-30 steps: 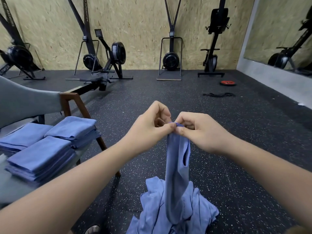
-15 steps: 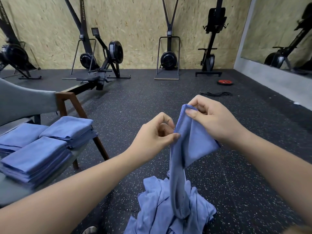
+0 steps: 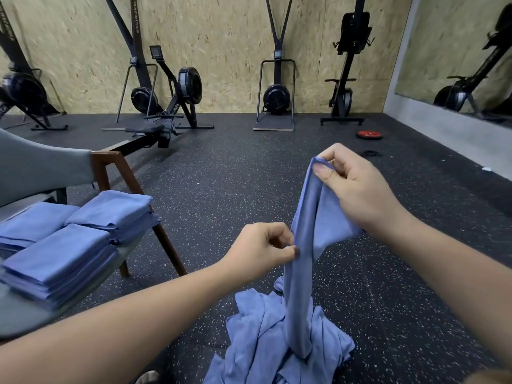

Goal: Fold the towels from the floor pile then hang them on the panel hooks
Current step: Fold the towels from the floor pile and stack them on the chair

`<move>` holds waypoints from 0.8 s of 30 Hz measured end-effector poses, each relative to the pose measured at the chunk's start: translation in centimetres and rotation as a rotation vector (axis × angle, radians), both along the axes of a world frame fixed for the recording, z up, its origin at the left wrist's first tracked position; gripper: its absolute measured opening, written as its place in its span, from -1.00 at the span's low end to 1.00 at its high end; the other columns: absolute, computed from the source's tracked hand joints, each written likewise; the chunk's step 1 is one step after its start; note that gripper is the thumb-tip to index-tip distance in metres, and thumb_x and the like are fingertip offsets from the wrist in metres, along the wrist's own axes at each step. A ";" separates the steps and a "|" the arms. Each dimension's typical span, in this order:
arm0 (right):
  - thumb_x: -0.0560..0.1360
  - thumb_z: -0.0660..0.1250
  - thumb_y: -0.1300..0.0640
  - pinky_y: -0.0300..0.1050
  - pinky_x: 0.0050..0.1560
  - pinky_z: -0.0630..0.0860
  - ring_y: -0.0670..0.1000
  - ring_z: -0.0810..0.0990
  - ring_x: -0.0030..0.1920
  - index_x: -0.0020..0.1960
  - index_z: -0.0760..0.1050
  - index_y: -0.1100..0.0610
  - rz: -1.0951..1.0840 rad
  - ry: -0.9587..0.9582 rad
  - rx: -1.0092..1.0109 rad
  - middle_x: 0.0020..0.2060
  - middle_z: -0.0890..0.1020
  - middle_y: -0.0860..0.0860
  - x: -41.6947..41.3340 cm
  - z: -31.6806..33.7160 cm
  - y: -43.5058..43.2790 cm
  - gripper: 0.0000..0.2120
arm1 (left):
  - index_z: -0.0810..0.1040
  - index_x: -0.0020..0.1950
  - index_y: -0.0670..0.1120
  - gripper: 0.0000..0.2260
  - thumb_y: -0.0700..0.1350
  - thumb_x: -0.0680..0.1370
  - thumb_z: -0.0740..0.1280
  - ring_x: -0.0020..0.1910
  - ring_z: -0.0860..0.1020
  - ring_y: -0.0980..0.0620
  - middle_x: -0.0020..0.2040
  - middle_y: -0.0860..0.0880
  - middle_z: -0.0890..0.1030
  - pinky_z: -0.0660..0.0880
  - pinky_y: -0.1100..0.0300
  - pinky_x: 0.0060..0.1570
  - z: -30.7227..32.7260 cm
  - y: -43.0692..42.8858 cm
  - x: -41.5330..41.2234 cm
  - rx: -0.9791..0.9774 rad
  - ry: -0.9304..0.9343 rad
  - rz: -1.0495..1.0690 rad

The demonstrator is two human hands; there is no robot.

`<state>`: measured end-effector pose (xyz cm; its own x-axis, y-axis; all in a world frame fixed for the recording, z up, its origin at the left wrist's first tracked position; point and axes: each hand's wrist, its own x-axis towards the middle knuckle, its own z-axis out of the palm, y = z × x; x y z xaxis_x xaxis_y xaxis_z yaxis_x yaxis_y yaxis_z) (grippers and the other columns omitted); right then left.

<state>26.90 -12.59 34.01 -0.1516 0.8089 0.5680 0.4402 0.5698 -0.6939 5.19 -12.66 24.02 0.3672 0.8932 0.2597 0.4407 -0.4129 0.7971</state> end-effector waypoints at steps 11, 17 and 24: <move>0.73 0.30 0.02 -0.01 -0.04 0.35 -0.07 0.43 -0.13 0.00 0.50 -0.02 -0.138 0.261 0.030 -0.20 0.54 -0.05 2.5 1.5 0.8 -0.87 | 0.50 -0.09 -0.08 -0.86 -0.24 0.56 0.44 -0.32 0.44 0.09 -0.30 0.12 0.55 0.38 0.13 -0.25 1.9 1.5 -1.9 0.002 -0.150 0.112; 0.62 0.46 -0.09 -0.19 0.15 0.50 -0.24 0.61 0.00 0.11 0.58 0.03 -0.072 0.077 -0.055 -0.05 0.68 -0.22 1.4 0.8 0.3 -0.79 | 0.54 0.00 -0.04 -0.92 -0.20 0.64 0.39 -0.19 0.55 0.04 -0.17 0.04 0.58 0.51 0.02 -0.07 5.2 0.8 -2.8 0.095 -0.221 0.014; 0.36 0.60 -0.35 0.01 0.10 0.61 -0.12 0.69 -0.03 0.03 0.66 -0.11 0.077 -0.370 -0.245 -0.07 0.73 -0.16 -2.2 -1.4 -1.2 -0.59 | 0.64 -0.06 0.01 -0.88 -0.21 0.58 0.50 -0.29 0.53 0.20 -0.25 0.11 0.62 0.49 0.24 -0.17 7.1 -0.9 -2.7 0.322 -0.007 0.043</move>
